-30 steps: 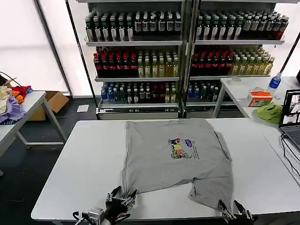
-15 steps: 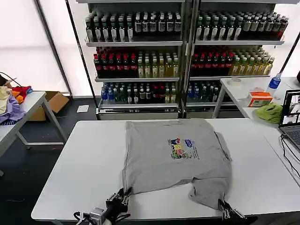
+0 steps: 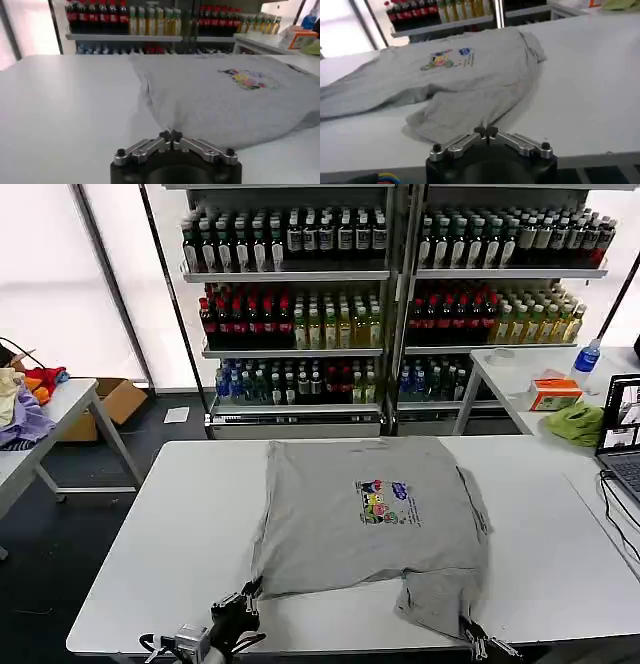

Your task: Fold and organize the clothes.

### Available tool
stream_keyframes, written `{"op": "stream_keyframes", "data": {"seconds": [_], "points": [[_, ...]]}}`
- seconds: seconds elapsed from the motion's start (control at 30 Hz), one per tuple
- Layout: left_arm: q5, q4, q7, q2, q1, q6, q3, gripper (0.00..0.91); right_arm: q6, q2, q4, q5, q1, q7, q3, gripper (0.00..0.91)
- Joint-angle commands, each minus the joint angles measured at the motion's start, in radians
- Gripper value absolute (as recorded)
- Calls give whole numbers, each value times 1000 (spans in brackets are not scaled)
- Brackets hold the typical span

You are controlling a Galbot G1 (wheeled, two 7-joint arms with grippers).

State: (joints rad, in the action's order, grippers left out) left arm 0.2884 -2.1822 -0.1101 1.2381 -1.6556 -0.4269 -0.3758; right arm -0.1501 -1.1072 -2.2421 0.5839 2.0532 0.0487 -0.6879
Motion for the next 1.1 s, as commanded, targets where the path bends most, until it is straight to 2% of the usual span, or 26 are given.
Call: {"op": "stream_keyframes", "data": {"seconds": [0.03,0.2,0.3,0.37,0.6,0.67,0.73,0.93,1.1], "points": [[42,-214,3,-66,-237,-63,-153,0,113,17,-124,16,196,87,-23,0],[75,-266,22,-91,-255,-94,-184,0,135,25,-114,46,99,91,-28,0],[101,-237,20,-103,-160,-115,-188,0,120,22,-68,48,-33,70,-13,0],[169,-202,18,-130,-74,-132,-199,0,93,21,-29,82,-167,45,-6,0],[334,-143,25,-173,67,-140,-233,10,58,42,23,134,-384,27,-13,0],[382,-121,84,-189,103,-139,-243,10,37,50,41,153,-436,14,-14,0],[400,-86,129,-207,134,-144,-232,10,37,53,82,150,-485,13,-6,0],[429,60,145,-231,272,-149,-174,10,-12,55,212,142,-679,-35,39,0],[429,210,196,-244,373,-125,-124,10,-29,70,345,131,-817,-37,110,0]]}}
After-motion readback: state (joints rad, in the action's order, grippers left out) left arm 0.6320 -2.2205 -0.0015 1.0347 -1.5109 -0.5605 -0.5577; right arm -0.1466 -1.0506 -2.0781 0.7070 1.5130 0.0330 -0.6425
